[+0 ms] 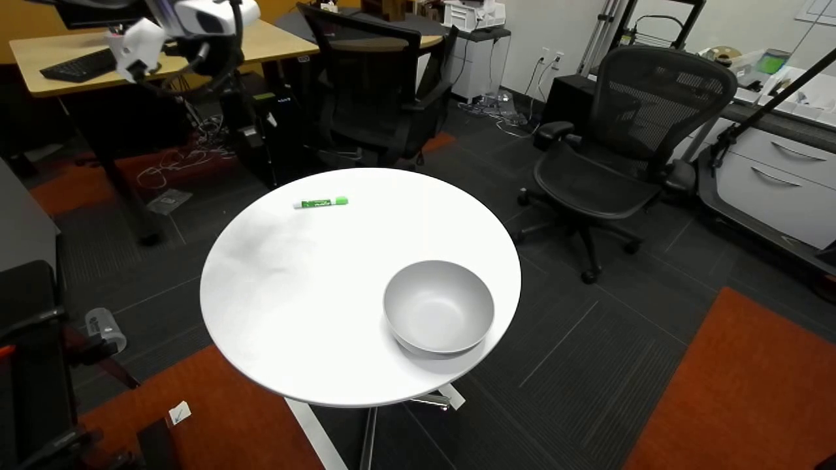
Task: Pick the marker on the table and put it in the bowl
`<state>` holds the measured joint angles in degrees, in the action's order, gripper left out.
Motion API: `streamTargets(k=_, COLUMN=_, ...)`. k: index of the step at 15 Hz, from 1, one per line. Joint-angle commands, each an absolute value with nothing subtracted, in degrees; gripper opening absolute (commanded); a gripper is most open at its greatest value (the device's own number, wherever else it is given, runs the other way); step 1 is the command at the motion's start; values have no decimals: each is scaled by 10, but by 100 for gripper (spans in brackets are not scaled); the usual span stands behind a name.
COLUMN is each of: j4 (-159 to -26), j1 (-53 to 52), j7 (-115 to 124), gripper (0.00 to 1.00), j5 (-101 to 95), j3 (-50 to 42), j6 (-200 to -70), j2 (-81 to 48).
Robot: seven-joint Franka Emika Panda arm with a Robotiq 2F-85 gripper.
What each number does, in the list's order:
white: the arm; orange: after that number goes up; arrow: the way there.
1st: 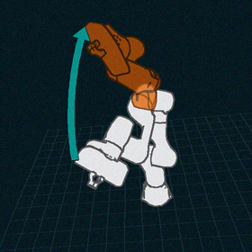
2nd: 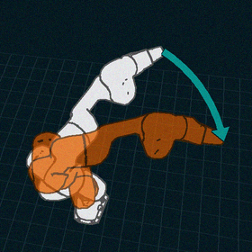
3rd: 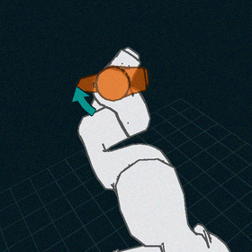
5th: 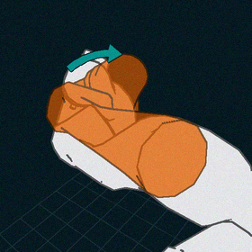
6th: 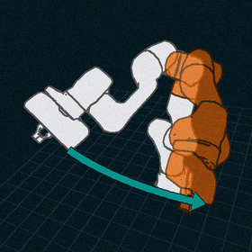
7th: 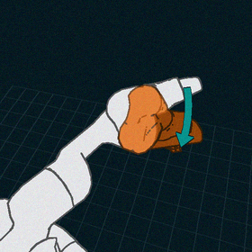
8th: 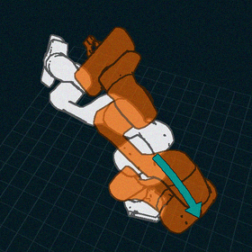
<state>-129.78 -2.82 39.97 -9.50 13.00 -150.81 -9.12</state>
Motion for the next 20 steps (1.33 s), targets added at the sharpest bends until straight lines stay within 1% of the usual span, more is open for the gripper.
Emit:
streamTargets(k=1, j4=-1213, j1=-80, j7=415, gripper=100, j5=-97, j3=78, j6=-1520, j2=-182)
streamTargets(k=5, j4=-1154, j1=-136, j7=445, gripper=100, j5=-105, j3=20, j6=-1508, j2=-256)
streamTargets(k=7, j4=-1131, j1=-154, j7=444, gripper=100, j5=-95, j3=5, j6=-1512, j2=-289)
streamTargets(k=13, j4=-1067, j1=-171, j7=431, gripper=100, j5=-62, j3=-11, j6=-1509, j2=-370)
streamTargets(k=20, j4=-1010, j1=-162, j7=417, gripper=100, j5=-29, j3=-19, j6=-1501, j2=-420)
